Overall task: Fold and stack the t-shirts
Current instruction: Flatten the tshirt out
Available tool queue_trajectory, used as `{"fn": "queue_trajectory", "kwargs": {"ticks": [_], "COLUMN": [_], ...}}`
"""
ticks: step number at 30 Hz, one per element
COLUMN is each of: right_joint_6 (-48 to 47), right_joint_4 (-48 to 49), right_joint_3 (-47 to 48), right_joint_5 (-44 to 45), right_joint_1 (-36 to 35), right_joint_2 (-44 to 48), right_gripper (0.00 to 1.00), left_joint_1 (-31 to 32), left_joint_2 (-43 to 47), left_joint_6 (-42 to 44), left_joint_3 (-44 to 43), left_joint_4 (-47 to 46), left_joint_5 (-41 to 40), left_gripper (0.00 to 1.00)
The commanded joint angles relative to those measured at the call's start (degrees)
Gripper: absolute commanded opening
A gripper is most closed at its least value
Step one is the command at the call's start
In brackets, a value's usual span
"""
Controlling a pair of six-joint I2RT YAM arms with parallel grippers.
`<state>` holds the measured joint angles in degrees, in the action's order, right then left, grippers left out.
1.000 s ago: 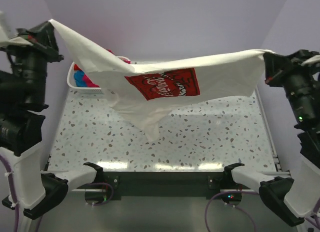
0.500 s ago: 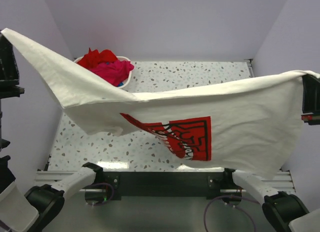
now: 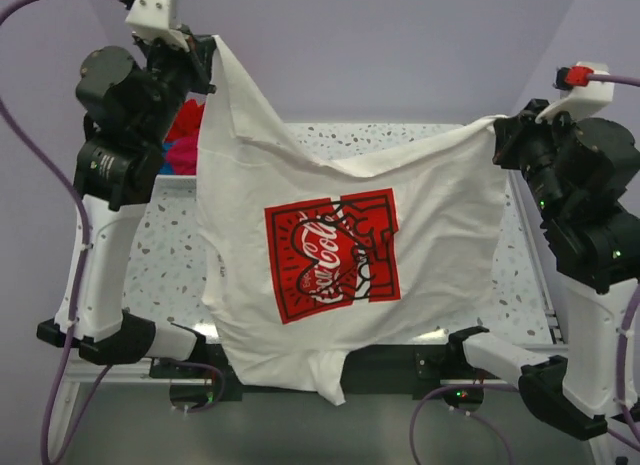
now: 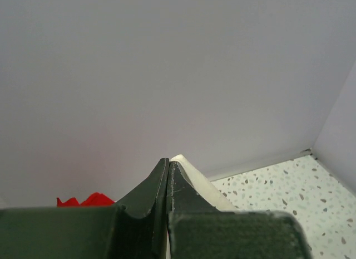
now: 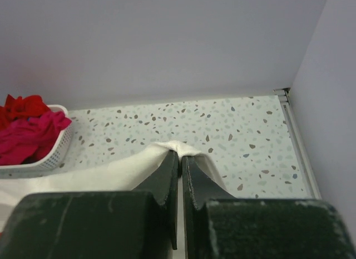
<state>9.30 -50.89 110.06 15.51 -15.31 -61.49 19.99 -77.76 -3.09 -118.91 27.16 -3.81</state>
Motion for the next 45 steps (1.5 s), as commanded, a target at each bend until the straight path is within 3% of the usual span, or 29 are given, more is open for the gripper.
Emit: {"fn": "queue_trajectory", "kwargs": {"ticks": [1,6,16,23,30,34,42,45], "right_joint_6": [-2.71,-3.15,-3.06,-3.41,-3.67,-4.38,-7.8,-11.12], "right_joint_4": [6.51,5.81,2.38,-1.75,-1.84,-0.53,11.77,19.58], "right_joint_3": [0.59,3.75,5.42,14.9,18.35,15.11,-4.92,-12.75], "right_joint_5": [3.13,2.77,3.04,5.14,7.07,9.71,16.47,21.92], "right_joint_1": [0.19,0.19,0.19,0.19,0.19,0.11,-0.07,0.1], "right_joint_2": [-1.69,-2.32,5.33,7.79,9.46,9.38,6.92,3.15], "right_gripper": [0.0,0.0,0.0,0.0,0.0,0.0,0.0,0.0], "left_joint_1": [-0.39,-0.39,-0.39,-0.3,-0.39,-0.3,-0.39,-0.39], "left_joint_2": [-0.9,-1.0,9.36,17.54,21.51,18.1,6.05,-6.56], "left_joint_6": [2.56,2.74,2.13,-0.51,-3.58,-4.2,-0.43,0.89], "left_joint_3": [-2.37,-4.4,-1.58,-2.46,-3.17,-2.82,5.88,5.02], "left_joint_4": [-1.41,-2.02,-5.27,-9.65,-14.59,-15.64,-15.64,-16.87], "left_joint_5": [-1.81,-0.5,7.06,10.4,12.95,14.27,10.85,10.14], "left_gripper": [0.0,0.0,0.0,0.0,0.0,0.0,0.0,0.0]}}
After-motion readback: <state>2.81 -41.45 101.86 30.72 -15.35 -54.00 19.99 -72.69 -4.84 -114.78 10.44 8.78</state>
